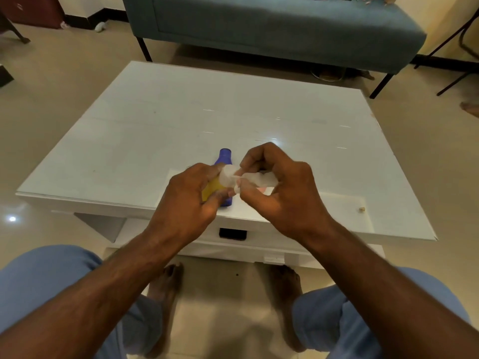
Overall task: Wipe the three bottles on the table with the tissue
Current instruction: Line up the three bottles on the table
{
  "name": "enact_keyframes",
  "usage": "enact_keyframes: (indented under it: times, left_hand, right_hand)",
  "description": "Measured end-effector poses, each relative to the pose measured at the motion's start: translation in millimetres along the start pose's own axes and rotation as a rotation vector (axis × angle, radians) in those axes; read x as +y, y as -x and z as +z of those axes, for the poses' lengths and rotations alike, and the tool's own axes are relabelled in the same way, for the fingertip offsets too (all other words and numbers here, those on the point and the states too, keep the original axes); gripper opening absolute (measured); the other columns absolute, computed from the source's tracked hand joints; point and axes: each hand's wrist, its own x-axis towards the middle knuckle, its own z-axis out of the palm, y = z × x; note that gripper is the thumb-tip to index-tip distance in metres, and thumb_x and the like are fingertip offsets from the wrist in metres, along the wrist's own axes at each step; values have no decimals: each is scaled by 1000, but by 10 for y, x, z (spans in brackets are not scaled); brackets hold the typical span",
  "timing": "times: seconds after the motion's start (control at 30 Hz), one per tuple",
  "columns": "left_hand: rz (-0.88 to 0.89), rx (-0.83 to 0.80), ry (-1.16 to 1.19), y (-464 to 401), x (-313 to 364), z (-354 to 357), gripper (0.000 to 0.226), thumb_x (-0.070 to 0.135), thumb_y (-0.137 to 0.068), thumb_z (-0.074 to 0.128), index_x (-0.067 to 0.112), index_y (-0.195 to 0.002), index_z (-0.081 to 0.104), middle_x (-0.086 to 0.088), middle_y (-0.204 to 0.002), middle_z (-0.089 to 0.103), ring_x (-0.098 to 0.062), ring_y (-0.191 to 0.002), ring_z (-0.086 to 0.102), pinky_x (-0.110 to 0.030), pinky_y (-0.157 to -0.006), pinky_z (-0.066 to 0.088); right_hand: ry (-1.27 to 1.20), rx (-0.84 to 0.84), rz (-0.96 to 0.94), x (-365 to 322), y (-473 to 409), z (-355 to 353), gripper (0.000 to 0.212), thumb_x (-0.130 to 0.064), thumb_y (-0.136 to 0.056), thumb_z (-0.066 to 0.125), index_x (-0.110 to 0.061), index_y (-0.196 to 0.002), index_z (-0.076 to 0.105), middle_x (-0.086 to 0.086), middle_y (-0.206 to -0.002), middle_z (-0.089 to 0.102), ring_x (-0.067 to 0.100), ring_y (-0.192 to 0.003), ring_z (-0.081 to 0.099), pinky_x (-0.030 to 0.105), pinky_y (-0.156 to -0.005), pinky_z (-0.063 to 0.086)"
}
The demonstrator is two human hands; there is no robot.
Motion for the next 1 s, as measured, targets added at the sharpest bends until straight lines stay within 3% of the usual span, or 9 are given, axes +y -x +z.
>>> enact_keyframes:
  times: [0.1,0.3,0.4,0.5,0.63,0.8,0.93,1.0]
  left_hand:
    - [41,-57,8,32,16,23,51,48,-86,60,17,-126,65,-1,-114,70,-16,-98,65,-39,-87,56]
    - [19,-32,19,33,24,27,54,49,-86,60,16,-129,64,-1,-117,69,-16,-101,64,-37,-90,55]
    - [70,-68,22,63,37,61,50,49,-87,64,17,-126,65,0,-116,69,-16,-100,64,-36,-89,56]
    - [35,0,20,25,29,41,50,46,-87,64,17,-128,64,-2,-117,69,-17,-100,63,-33,-87,55]
    - [105,-54,0,39,26,19,47,44,-88,62,14,-124,65,-2,-114,70,-16,-99,65,-33,-87,56]
    - [83,-1,55,34,28,50,48,46,-88,66,20,-128,65,2,-116,69,-13,-102,63,-30,-89,53]
    - [108,-71,36,62,20,19,54,50,-88,62,17,-130,63,2,-120,68,-14,-106,64,-33,-90,56]
    - [90,-58,55,38,45,-3,53,49,-86,67,19,-130,64,5,-118,68,-12,-104,63,-29,-89,55]
  right_hand:
    - [-6,20,-3,-2,21,54,21,-13,-92,77,-16,-109,65,-12,-97,71,16,-90,70,28,-77,57]
    - [-15,29,2,-5,22,33,22,-12,-91,78,-15,-107,64,-10,-97,72,17,-90,70,31,-76,59]
    - [3,77,5,11,5,50,21,-13,-93,77,-15,-109,64,-7,-98,72,15,-89,70,26,-78,58]
    - [22,94,21,21,-22,1,24,-12,-89,79,-14,-106,63,-7,-96,71,15,-87,69,20,-76,57]
    - [-7,59,-38,-17,31,57,19,-11,-91,77,-14,-106,64,-9,-96,71,17,-89,71,31,-76,59]
    - [53,127,0,42,-30,14,22,-11,-89,79,-12,-105,64,-11,-93,67,10,-86,66,15,-75,54]
    - [9,115,-36,15,2,56,19,-8,-92,78,-12,-104,64,-10,-95,69,17,-93,73,25,-78,58]
    - [64,147,45,69,-61,12,18,-12,-94,77,-14,-106,64,-8,-98,70,13,-94,72,17,-80,57]
